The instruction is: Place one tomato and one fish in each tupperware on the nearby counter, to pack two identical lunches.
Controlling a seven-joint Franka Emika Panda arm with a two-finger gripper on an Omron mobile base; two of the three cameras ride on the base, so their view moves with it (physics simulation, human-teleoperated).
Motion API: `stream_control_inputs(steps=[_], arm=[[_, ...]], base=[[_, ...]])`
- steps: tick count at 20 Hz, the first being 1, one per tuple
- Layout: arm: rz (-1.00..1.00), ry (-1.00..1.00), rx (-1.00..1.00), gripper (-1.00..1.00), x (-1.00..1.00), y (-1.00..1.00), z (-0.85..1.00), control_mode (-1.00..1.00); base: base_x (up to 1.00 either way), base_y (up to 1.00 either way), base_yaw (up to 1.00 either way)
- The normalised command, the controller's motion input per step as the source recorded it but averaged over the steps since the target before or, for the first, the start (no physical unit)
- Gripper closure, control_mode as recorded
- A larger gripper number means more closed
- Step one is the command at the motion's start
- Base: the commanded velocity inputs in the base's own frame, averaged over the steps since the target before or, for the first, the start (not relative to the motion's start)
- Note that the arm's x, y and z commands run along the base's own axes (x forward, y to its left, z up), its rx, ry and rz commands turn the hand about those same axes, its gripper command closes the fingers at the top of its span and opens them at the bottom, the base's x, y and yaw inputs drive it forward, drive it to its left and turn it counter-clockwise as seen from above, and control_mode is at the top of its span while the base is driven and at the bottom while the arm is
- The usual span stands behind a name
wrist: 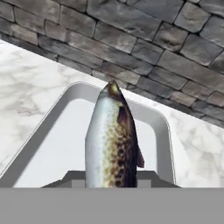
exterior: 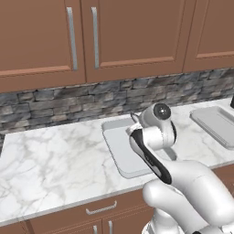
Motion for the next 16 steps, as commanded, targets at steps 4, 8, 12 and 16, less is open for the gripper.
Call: stream_control_inputs(steps=[4, 8, 12, 16], arm=[[-0.11, 0.20, 0.01, 1.00, 0.03, 0.03, -0.22, -1.00], [-0.15, 0.20, 0.08, 1.00, 0.00, 0.11, -0.11, -1.00], [-0.11, 0.12, 0.10, 1.00, 0.00, 0.03, -0.24, -1.00], [-0.04, 0.05, 0.12, 1.00, 0.03, 0.00, -0.36, -1.00]], base=[[0.00, 0.00, 0.00], [0.00, 0.00, 0.00], [0.00, 0.00, 0.00], [0.00, 0.00, 0.00]])
